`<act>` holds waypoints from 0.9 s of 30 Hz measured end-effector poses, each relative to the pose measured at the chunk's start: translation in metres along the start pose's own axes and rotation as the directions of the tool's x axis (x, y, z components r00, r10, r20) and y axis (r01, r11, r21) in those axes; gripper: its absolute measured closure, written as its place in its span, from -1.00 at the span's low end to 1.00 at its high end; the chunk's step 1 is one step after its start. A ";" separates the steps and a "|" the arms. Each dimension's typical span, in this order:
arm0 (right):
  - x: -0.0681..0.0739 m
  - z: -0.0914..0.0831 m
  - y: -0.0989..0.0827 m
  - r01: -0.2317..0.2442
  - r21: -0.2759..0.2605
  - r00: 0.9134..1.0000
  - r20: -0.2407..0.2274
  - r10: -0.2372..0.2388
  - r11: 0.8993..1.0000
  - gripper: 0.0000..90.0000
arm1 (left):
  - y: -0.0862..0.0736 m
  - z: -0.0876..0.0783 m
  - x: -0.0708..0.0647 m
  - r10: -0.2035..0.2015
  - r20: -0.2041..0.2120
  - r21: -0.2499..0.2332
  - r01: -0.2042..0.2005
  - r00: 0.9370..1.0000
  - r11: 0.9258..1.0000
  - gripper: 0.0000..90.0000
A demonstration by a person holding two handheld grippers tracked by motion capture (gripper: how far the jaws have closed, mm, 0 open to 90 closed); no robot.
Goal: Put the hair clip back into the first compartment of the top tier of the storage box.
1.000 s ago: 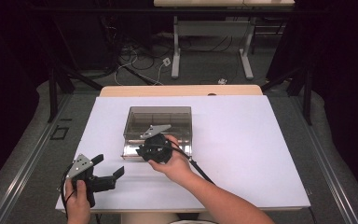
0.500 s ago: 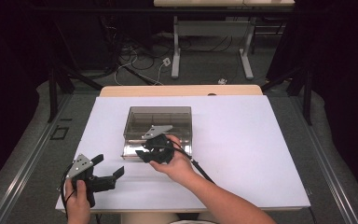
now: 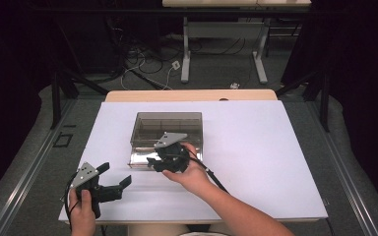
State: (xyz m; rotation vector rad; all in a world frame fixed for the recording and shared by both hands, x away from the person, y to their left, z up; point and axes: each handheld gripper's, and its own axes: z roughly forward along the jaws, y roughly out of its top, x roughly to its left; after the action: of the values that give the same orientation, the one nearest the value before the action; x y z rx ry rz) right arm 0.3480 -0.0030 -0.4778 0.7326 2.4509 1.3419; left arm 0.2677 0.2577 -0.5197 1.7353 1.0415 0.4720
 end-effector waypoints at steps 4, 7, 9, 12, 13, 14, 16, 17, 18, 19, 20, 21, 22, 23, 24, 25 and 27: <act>0.001 -0.004 -0.003 -0.011 0.003 1.000 0.001 0.011 1.000 0.10 | 0.000 0.000 0.000 0.000 0.000 -0.001 0.000 1.000 1.000 -0.96; 0.001 -0.008 -0.004 0.006 -0.010 1.000 0.012 -0.005 1.000 0.06 | 0.000 0.000 0.000 0.000 0.000 0.000 0.000 1.000 1.000 -0.96; 0.001 -0.011 -0.005 0.005 -0.019 1.000 0.006 -0.005 1.000 0.05 | 0.000 0.000 0.000 0.001 0.000 0.001 -0.001 1.000 1.000 -0.96; 0.001 -0.015 -0.007 0.006 -0.024 1.000 0.002 -0.006 1.000 0.04 | 0.000 0.000 0.000 -0.001 0.000 0.000 0.001 1.000 1.000 -0.96; 0.001 -0.017 -0.008 0.002 -0.028 1.000 0.004 -0.002 1.000 0.03 | 0.000 0.001 0.000 0.000 0.000 0.000 0.000 1.000 1.000 -0.96; 0.001 -0.018 -0.008 -0.003 -0.030 1.000 0.000 0.003 1.000 0.02 | 0.000 0.001 0.000 0.000 0.000 0.001 0.000 1.000 1.000 -0.96; -0.001 -0.021 -0.009 -0.010 -0.039 1.000 -0.005 0.010 0.999 0.01 | 0.000 0.001 -0.001 0.001 0.000 0.000 -0.001 1.000 1.000 -0.96; -0.001 -0.023 -0.010 -0.015 -0.032 1.000 -0.011 0.015 0.999 0.01 | 0.000 0.001 -0.001 0.001 0.001 0.001 -0.001 1.000 1.000 -0.96; -0.001 -0.024 -0.010 -0.013 -0.045 1.000 -0.003 0.013 0.999 -0.03 | 0.000 0.001 -0.001 0.001 0.000 0.001 -0.001 1.000 1.000 -0.96; -0.001 -0.025 -0.011 -0.005 -0.047 1.000 0.000 0.005 0.999 -0.07 | 0.000 0.001 -0.001 0.000 0.000 0.000 0.000 1.000 1.000 -0.96; -0.002 -0.027 -0.011 -0.003 -0.041 1.000 0.000 0.003 0.999 -0.07 | 0.000 0.001 -0.001 0.001 0.000 0.001 -0.001 1.000 1.000 -0.96; -0.002 -0.028 -0.012 -0.016 -0.043 1.000 -0.005 0.016 0.999 -0.08 | 0.000 0.001 -0.001 0.002 0.000 0.001 -0.002 1.000 1.000 -0.96; -0.003 -0.029 -0.013 -0.020 -0.045 1.000 -0.009 0.019 0.999 -0.09 | 0.000 0.001 -0.001 0.002 -0.001 0.001 -0.002 1.000 1.000 -0.96; -0.004 -0.031 -0.014 -0.023 -0.039 1.000 -0.004 0.022 0.999 -0.12 | 0.000 0.001 -0.001 0.002 -0.001 0.001 -0.002 1.000 1.000 -0.96; -0.005 -0.032 -0.015 -0.025 -0.052 1.000 0.007 0.025 0.998 -0.17 | 0.000 0.000 -0.001 0.002 -0.001 0.001 -0.002 1.000 1.000 -0.96; -0.006 -0.035 -0.016 -0.027 -0.048 1.000 0.009 0.027 0.998 -0.17 | 0.000 0.000 -0.001 0.002 -0.001 0.001 -0.002 1.000 1.000 -0.96; -0.007 -0.038 -0.019 -0.032 -0.062 0.999 0.020 0.033 0.998 -0.19 | 0.000 0.000 -0.001 0.001 -0.002 0.001 -0.001 1.000 1.000 -0.96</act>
State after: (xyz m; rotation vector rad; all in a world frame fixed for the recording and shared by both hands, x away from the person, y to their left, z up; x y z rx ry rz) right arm 0.3312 -0.0424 -0.4735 0.7708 2.3797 1.4079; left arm 0.2678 0.2569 -0.5197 1.7362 1.0425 0.4735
